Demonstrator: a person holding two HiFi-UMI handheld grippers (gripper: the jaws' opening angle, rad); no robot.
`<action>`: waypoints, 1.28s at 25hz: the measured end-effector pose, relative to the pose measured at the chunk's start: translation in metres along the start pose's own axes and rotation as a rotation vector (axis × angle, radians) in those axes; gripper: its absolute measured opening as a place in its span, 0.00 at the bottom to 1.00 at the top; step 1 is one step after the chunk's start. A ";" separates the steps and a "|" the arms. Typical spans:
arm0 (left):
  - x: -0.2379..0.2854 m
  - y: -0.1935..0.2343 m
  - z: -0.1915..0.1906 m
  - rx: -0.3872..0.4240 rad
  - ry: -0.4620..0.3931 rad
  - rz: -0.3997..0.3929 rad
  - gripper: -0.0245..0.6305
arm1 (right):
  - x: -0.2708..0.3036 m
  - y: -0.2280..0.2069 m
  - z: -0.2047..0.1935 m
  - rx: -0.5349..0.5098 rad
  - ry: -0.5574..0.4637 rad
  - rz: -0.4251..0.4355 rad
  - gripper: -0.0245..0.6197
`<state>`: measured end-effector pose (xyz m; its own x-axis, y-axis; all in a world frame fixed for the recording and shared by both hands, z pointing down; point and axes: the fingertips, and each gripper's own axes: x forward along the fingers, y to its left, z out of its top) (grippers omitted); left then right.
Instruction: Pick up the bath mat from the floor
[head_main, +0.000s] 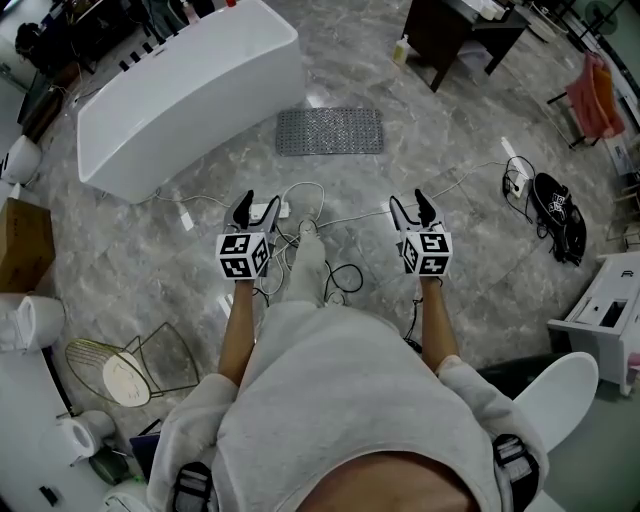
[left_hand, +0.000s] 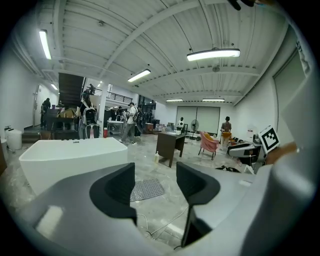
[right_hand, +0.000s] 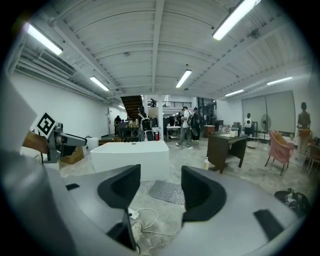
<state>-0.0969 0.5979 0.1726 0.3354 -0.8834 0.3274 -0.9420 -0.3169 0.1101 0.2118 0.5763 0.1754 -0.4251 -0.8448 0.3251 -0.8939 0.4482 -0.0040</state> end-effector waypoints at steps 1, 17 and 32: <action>0.003 0.002 0.001 0.000 0.000 -0.001 0.41 | 0.003 0.000 0.001 0.000 0.000 0.002 0.41; 0.108 0.059 0.009 -0.043 0.009 -0.003 0.41 | 0.108 -0.038 0.011 -0.006 0.040 -0.028 0.41; 0.241 0.152 0.076 -0.055 0.021 -0.055 0.41 | 0.256 -0.069 0.081 -0.017 0.070 -0.074 0.41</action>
<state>-0.1583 0.3103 0.1971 0.3870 -0.8576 0.3386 -0.9213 -0.3449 0.1796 0.1535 0.3052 0.1820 -0.3466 -0.8536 0.3890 -0.9197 0.3908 0.0381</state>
